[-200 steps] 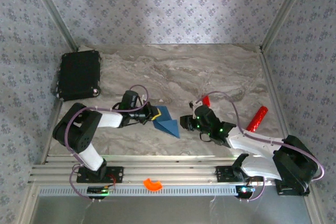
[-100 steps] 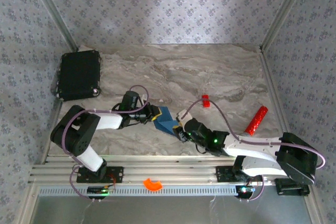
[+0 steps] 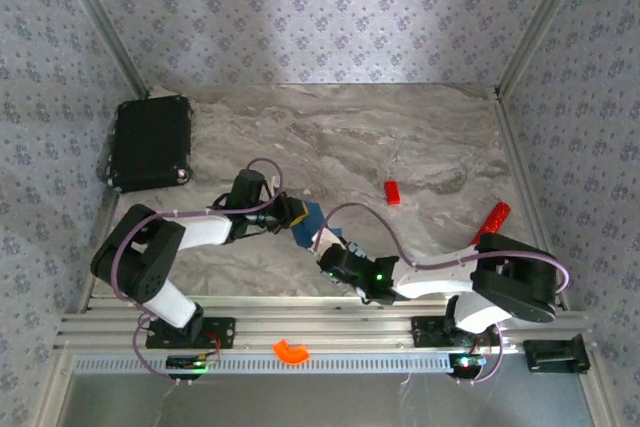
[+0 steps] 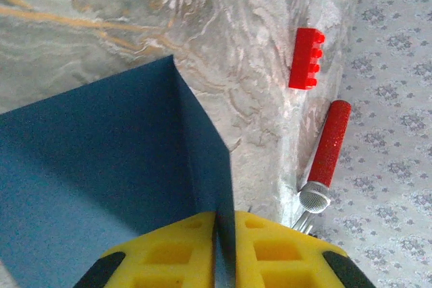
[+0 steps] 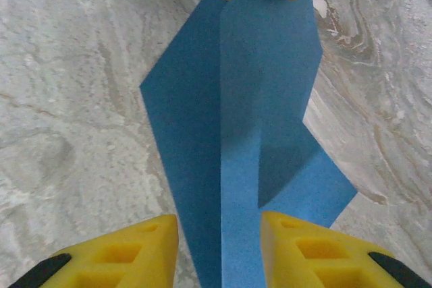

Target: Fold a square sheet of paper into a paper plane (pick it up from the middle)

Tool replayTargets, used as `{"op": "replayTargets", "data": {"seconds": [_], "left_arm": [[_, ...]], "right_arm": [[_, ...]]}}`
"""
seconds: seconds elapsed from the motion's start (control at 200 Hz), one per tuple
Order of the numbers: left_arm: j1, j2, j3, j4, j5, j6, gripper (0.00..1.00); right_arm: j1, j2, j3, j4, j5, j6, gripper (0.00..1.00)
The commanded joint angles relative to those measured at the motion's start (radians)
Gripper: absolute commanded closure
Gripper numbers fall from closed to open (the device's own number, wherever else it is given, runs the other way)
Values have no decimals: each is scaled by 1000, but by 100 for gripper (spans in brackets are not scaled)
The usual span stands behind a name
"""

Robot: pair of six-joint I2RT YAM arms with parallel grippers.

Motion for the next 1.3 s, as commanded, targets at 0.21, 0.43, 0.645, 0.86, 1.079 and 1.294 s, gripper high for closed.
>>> {"op": "replayTargets", "data": {"seconds": [0.21, 0.43, 0.645, 0.86, 1.079, 1.294], "left_arm": [[-10, -12, 32, -20, 27, 29, 89], [-11, -1, 34, -25, 20, 30, 92], [-10, 5, 32, -23, 18, 28, 93], [-10, 8, 32, -23, 17, 28, 94], [-9, 10, 34, -23, 17, 27, 94], [-9, 11, 32, -25, 17, 27, 95]], "right_arm": [[-12, 50, 4, -18, 67, 28, 72], [-14, 49, -31, 33, 30, 35, 80], [-15, 47, -59, 72, 29, 40, 81], [-22, 47, -77, 103, 13, 38, 84], [-25, 45, -95, 144, 0, 30, 88], [-28, 48, -96, 154, -1, 33, 88]]}}
